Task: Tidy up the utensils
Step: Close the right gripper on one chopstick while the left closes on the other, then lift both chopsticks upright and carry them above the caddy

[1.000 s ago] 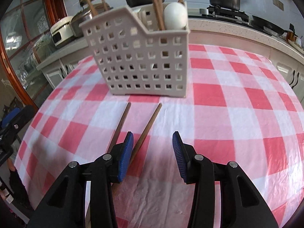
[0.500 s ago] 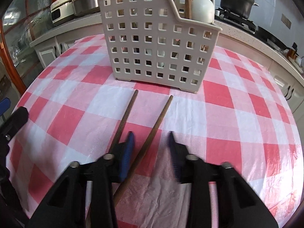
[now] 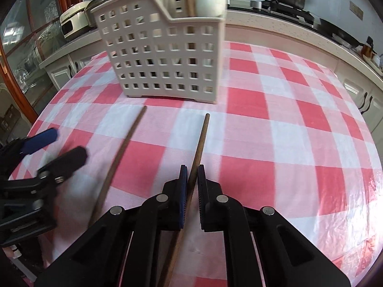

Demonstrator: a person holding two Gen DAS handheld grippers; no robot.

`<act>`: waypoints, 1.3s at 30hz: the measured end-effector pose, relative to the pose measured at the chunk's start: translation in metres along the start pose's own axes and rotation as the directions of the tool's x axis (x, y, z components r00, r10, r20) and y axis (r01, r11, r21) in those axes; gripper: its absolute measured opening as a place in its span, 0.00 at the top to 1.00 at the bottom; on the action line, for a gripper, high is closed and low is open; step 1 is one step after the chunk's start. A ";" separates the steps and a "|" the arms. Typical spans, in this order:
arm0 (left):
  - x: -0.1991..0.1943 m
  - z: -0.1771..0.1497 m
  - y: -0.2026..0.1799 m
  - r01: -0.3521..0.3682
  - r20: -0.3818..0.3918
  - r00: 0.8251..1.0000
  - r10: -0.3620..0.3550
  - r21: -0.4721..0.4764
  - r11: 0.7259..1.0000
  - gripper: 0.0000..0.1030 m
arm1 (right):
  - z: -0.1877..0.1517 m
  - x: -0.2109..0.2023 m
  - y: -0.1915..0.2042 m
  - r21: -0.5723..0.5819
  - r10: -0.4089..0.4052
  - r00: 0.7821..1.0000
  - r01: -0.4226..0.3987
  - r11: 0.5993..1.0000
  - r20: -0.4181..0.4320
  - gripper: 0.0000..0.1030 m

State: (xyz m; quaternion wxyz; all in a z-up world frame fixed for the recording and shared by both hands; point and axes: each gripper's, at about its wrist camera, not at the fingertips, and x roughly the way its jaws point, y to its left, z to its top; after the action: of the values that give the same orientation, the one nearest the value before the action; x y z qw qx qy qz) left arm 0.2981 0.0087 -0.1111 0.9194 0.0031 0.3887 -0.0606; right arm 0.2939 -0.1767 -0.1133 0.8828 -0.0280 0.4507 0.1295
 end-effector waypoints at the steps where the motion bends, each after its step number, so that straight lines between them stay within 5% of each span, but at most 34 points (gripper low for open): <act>1: 0.006 0.002 -0.007 0.011 -0.013 1.000 -0.011 0.009 1.000 0.28 | -0.001 -0.001 -0.002 0.000 -0.002 1.000 0.002 1.000 0.002 0.92; 11: 0.048 0.013 -0.048 0.004 -0.117 0.993 0.005 0.078 0.997 0.62 | -0.005 -0.007 -0.033 0.032 0.025 1.000 -0.025 0.999 -0.006 0.92; 18: 0.050 0.018 -0.052 0.011 -0.134 0.991 0.003 0.101 0.995 0.77 | 0.003 -0.001 -0.028 -0.009 0.009 1.000 -0.009 1.000 -0.030 0.91; 21: 0.051 0.020 -0.048 0.012 -0.142 0.990 0.002 0.097 0.995 0.92 | 0.005 0.001 -0.027 -0.009 0.006 1.000 -0.006 1.000 -0.026 0.92; 29: 0.041 0.019 -0.030 0.036 -0.123 0.992 -0.031 0.038 0.999 0.94 | 0.005 -0.013 -0.029 0.038 0.021 0.999 -0.022 0.999 0.042 0.93; 39: -0.024 0.022 -0.018 0.048 0.026 0.999 -0.048 0.014 0.999 0.94 | 0.010 -0.072 -0.021 0.034 0.035 0.977 -0.043 0.998 0.210 0.94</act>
State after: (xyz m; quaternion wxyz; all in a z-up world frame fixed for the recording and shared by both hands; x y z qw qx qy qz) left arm 0.2952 -0.0074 -0.0777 0.9227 -0.0007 0.3760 -0.0852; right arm 0.2668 -0.2103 -0.0511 0.9231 0.0118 0.3579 0.1404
